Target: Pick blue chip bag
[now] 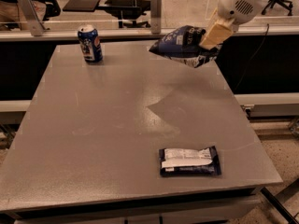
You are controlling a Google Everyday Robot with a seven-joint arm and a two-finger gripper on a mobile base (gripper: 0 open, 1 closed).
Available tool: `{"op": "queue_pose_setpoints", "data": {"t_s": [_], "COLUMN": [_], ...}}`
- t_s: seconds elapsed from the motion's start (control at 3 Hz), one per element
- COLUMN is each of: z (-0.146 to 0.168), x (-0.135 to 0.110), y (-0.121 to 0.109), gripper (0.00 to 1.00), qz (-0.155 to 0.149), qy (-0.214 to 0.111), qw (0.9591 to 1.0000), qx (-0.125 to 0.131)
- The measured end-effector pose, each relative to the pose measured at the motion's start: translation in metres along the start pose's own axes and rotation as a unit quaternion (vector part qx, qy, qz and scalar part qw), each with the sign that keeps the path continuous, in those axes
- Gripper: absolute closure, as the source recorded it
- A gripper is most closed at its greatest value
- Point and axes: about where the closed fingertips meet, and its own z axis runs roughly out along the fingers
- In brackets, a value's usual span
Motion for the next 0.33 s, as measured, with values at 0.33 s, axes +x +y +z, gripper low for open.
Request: {"op": "queue_pose_setpoints", "data": {"t_s": [0.33], "z": [0.0000], "x": [0.0000], "y": [0.0000], "gripper": [1.00], "qz": [0.000], "qy": [0.000], "qw": [1.0000], "qx": [0.000]}}
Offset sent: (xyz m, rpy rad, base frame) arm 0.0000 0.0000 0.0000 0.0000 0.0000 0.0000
